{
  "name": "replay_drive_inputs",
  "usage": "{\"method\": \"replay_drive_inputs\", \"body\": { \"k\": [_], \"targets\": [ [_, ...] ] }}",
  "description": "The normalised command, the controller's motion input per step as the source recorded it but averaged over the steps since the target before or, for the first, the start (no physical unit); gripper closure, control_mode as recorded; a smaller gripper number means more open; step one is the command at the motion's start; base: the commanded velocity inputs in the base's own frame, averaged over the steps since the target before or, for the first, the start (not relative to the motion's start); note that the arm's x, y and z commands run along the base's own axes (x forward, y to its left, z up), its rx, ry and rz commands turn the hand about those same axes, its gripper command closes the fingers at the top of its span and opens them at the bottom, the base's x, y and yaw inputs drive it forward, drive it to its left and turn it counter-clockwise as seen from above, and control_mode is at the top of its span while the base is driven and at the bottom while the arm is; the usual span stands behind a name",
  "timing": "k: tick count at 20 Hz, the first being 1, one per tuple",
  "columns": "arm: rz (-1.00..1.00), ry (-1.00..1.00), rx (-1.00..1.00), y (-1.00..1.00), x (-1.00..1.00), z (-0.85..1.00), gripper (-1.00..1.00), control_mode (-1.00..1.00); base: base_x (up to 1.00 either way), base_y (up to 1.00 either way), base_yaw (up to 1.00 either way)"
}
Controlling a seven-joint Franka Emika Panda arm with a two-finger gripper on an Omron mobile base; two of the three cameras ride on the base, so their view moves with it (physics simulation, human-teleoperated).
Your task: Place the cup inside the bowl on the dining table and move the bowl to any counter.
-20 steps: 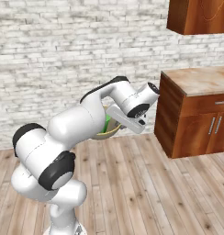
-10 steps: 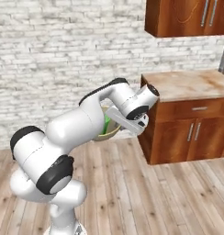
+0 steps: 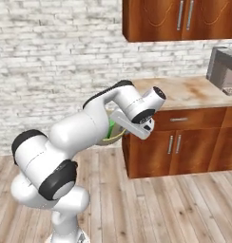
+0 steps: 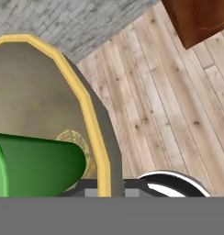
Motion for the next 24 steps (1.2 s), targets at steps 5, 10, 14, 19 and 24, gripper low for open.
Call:
{"method": "replay_drive_inputs", "body": {
  "k": [5, 10, 14, 19, 24],
  "targets": [
    [0.00, 0.00, 0.00, 0.00, 0.00, 0.00, 1.00, 1.00, 0.62, -0.60, 0.07],
    [0.00, 0.00, 0.00, 0.00, 0.00, 0.00, 1.00, 1.00, 0.51, -0.40, 0.05],
    [0.00, 0.00, 0.00, 0.00, 0.00, 0.00, 1.00, 1.00, 0.75, -0.23, 0.05],
    [0.00, 0.00, 0.00, 0.00, 0.00, 0.00, 1.00, 1.00, 0.76, -0.24, 0.06],
    [0.00, 0.00, 0.00, 0.00, 0.00, 0.00, 1.00, 1.00, 0.42, -0.45, 0.04]
  ]
}}
